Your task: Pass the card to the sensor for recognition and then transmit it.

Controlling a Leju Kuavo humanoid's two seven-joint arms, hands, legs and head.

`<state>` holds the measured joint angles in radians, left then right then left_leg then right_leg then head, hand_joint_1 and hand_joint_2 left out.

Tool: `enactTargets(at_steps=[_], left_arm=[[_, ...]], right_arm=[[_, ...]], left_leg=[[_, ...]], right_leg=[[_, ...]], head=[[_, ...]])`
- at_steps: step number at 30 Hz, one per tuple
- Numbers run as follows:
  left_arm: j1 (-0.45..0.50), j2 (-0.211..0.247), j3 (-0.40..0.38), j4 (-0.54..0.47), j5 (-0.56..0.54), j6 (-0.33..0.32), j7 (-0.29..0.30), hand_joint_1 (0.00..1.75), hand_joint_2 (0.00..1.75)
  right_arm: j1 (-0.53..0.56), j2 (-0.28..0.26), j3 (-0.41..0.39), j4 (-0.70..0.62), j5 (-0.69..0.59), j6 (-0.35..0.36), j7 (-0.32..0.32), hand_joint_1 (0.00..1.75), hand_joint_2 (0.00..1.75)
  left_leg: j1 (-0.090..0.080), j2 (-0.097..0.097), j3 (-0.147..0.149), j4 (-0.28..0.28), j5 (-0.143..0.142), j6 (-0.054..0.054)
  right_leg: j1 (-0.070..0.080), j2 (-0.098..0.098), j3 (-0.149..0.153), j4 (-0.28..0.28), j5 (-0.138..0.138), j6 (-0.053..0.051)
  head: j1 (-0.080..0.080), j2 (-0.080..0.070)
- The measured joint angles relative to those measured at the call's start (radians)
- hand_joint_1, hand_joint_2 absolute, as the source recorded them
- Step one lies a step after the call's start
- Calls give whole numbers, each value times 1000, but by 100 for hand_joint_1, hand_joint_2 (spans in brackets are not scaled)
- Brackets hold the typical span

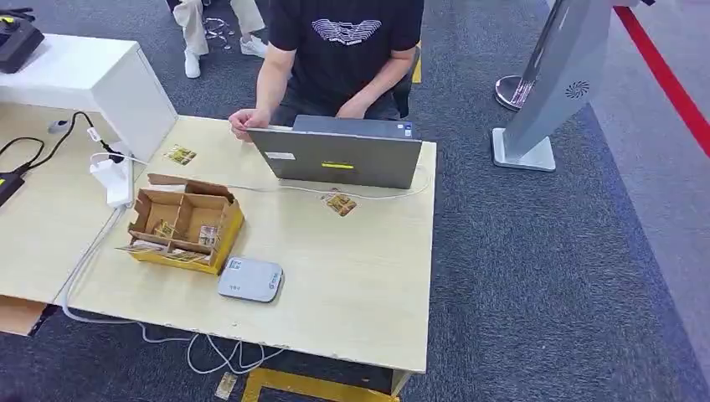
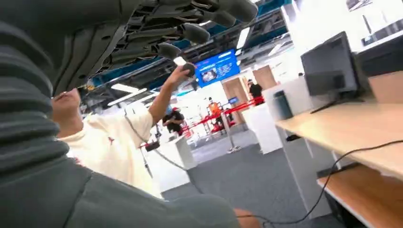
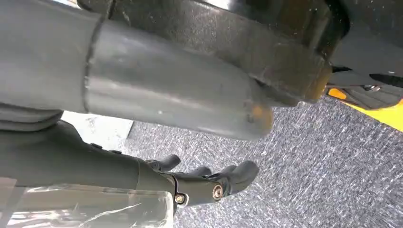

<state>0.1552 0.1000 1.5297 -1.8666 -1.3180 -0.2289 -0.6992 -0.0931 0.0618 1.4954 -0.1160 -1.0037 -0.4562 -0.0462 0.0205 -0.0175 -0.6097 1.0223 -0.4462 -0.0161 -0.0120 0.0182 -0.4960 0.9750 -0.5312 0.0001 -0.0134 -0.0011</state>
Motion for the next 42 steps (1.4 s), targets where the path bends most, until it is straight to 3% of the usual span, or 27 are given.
enactTargets(at_steps=[3,5,9,14,16,20,21,24,28,31,35,39,42], left_arm=[[0,7,-17,-33,7,-15,0,0,175],[-8,32,-39,-54,17,-62,0,0,175],[-54,144,-101,-59,19,-105,7,0,175],[-76,205,-139,-58,29,-108,10,0,175],[-83,253,-169,-51,52,-116,45,0,175],[-85,403,-294,7,162,-88,238,0,175],[-85,470,-340,43,210,-72,302,0,175],[-104,638,-464,161,325,-22,417,0,175],[-206,864,-698,350,434,59,508,0,175],[-347,947,-903,450,471,68,543,0,175],[-511,991,-1157,527,462,64,582,0,175],[-598,1005,-1289,567,457,64,588,0,175],[-676,982,-1388,576,440,69,592,0,175]], right_arm=[[0,0,3,0,0,0,0,0,0],[0,0,7,0,1,0,0,0,0],[-4,0,22,0,8,0,0,0,0],[-4,0,31,0,11,0,-1,0,0],[-5,0,34,0,16,0,-3,0,0],[-9,0,46,0,18,0,-7,0,0],[-10,0,50,0,21,0,-7,0,0],[-11,0,55,0,47,0,-3,0,0],[-16,-1,56,0,72,0,4,0,0],[-18,-2,57,-1,72,0,6,0,0],[-19,-2,57,-1,72,0,17,0,0],[-19,-2,57,-1,68,0,21,0,0],[-21,-2,57,-2,59,0,23,0,0]], left_leg=[[0,0,0,0,0,0],[0,0,0,0,0,0],[1,-1,0,0,1,-1],[1,1,1,0,1,-2],[1,0,0,0,1,-2],[1,0,0,0,2,-2],[2,0,1,0,2,-2],[4,0,0,0,3,-4],[5,-1,0,0,4,-5],[4,-1,0,0,5,-4],[4,0,-1,0,5,-4],[3,2,-1,1,5,-4],[3,0,-2,1,5,-4]], right_leg=[[0,0,-1,0,0,0],[0,0,-1,0,0,0],[0,-2,0,0,1,-1],[0,2,-1,1,1,-2],[0,1,-2,1,1,-2],[0,0,-2,1,1,-2],[1,0,-2,1,2,-3],[2,0,-2,1,2,-3],[3,0,-3,1,3,-5],[3,-1,-2,2,4,-5],[3,1,-1,2,5,-5],[2,3,-4,1,6,-5],[2,1,-4,1,6,-5]], head=[[1,0],[1,0],[2,0],[0,0],[1,0],[2,0],[0,0],[-1,0],[0,0],[1,0],[1,0],[1,0],[2,0]])
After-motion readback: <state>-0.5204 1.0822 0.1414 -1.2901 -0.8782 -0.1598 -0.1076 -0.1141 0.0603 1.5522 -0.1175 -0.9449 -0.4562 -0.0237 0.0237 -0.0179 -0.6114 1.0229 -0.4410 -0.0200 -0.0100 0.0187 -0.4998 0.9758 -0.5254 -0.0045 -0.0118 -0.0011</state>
